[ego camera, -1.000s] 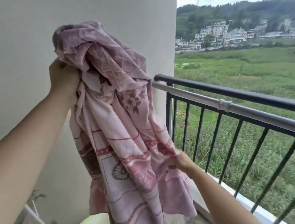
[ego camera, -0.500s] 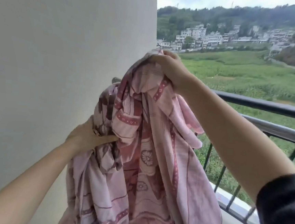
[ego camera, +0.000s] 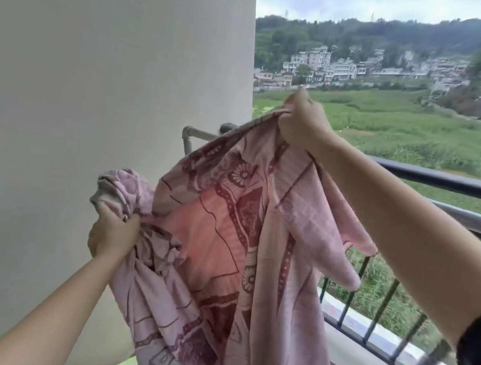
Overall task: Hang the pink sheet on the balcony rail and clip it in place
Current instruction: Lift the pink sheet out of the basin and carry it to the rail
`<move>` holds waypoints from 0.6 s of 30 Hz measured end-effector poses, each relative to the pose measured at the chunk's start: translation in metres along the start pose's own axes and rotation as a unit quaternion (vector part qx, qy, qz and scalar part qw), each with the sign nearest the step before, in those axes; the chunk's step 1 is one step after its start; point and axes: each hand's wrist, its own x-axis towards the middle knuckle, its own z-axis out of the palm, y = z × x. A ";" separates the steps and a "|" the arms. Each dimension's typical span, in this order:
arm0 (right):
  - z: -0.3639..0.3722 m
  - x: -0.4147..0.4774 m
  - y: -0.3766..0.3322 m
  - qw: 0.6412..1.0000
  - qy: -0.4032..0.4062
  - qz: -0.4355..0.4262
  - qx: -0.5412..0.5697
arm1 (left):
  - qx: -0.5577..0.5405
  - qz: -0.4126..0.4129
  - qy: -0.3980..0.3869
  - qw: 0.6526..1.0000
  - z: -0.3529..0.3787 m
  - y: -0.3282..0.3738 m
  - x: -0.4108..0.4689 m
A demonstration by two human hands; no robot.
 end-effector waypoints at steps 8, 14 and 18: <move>0.056 -0.010 -0.019 0.920 -0.106 0.138 0.351 | 0.036 0.287 -0.134 0.948 -0.007 0.069 -0.111; 0.065 -0.034 -0.029 0.802 -0.350 0.083 0.477 | -0.120 0.309 -0.051 0.942 0.025 0.055 -0.082; 0.075 -0.051 0.014 0.797 -0.318 0.056 0.510 | -0.286 0.154 -0.119 0.938 0.012 0.041 -0.050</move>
